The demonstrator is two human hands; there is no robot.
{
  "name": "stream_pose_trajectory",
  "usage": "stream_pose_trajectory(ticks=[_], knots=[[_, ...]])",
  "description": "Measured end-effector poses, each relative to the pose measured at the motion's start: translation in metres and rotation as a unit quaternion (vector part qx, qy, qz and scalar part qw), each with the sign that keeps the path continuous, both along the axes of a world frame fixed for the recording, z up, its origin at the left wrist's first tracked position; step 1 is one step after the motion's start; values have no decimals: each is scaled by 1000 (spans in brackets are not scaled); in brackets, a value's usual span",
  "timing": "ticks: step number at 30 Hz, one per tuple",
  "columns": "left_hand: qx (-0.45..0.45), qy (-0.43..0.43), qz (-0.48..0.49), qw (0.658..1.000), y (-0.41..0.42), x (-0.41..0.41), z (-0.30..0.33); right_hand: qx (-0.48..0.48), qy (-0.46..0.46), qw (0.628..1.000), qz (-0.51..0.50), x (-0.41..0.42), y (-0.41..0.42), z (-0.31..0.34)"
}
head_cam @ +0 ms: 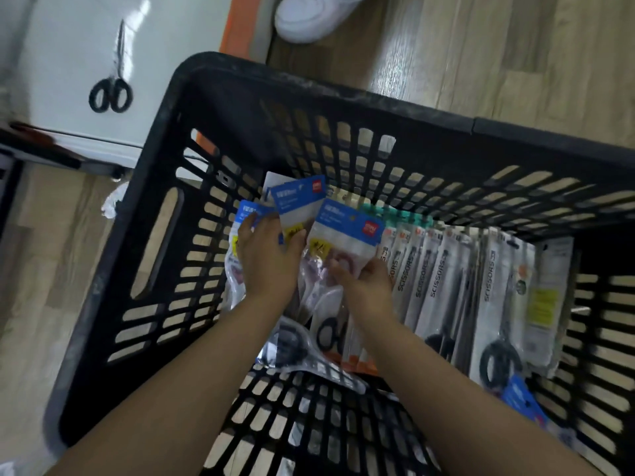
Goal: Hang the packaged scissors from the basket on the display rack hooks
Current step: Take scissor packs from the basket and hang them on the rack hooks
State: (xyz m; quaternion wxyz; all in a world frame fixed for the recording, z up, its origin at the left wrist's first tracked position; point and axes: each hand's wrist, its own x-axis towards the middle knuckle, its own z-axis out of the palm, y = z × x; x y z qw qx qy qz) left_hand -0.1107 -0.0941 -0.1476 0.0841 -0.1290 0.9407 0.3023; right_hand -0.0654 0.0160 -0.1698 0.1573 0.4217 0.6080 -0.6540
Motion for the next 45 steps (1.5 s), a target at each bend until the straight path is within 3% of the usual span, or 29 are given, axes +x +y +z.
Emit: stream_pose_trajectory(ticks=[6, 12, 19, 25, 29, 37, 42, 45], knots=[[153, -9, 75, 985, 8, 2, 37, -24, -39, 998, 48, 4, 22, 37], [148, -4, 80, 986, 13, 1, 100, -35, -38, 998, 31, -3, 42, 111], [228, -32, 146, 962, 1, 7, 212, -64, 16, 996, 66, -22, 44, 238], [296, -39, 232, 926, -12, 27, 333, -31, 96, 981, 167, -26, 39, 369], [318, 17, 234, 919, -28, 27, 430, -53, 168, 966, 188, -46, 26, 479], [303, 201, 243, 899, -69, 19, 707, -49, 372, 885, 277, -88, -5, 752], [286, 346, 223, 865, -83, 62, 880, -42, 530, 781, 327, -66, -24, 922], [297, 419, 230, 827, -95, 99, 946, -45, 590, 724, 354, -40, -36, 989]])
